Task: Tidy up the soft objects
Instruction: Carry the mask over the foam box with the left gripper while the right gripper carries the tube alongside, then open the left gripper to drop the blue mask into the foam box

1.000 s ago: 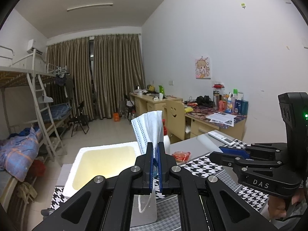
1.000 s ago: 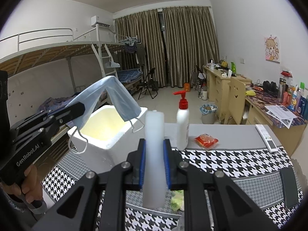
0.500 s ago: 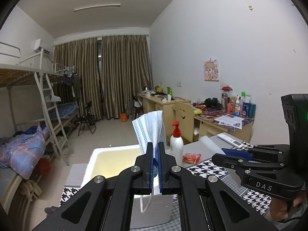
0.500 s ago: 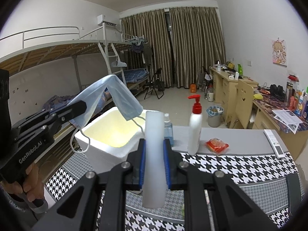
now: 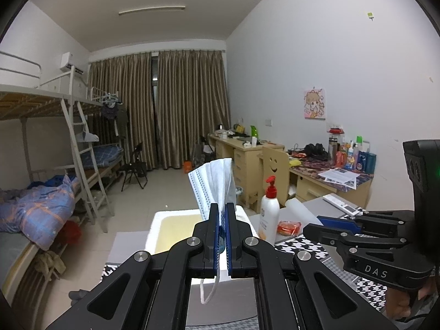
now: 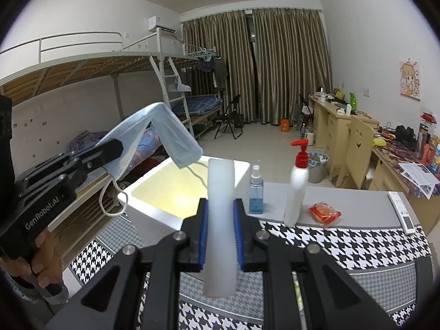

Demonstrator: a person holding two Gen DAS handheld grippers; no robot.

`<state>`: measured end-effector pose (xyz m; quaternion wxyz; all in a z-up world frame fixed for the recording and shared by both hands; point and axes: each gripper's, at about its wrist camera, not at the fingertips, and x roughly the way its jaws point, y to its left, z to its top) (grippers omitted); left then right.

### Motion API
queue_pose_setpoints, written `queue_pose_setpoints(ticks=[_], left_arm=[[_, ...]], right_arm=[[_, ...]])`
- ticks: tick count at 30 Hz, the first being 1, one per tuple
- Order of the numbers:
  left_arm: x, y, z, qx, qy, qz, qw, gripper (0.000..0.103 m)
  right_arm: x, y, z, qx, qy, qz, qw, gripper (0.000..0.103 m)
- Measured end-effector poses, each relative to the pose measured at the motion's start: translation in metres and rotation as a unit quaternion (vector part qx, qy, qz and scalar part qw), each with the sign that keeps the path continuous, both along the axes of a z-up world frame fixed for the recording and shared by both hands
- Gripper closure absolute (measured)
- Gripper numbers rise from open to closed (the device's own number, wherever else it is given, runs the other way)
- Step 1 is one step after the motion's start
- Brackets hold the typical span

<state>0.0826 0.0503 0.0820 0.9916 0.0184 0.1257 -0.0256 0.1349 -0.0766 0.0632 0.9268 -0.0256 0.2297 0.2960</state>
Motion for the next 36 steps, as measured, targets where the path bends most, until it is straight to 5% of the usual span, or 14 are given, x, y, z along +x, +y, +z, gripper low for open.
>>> queue_pose_setpoints(ticks=[36], left_arm=[[0.052, 0.017, -0.018, -0.001, 0.074, 0.030, 0.9968, 0.099]], right_arm=[[0.012, 0.034, 0.000, -0.016, 0.016, 0.019, 1.000, 0.082]])
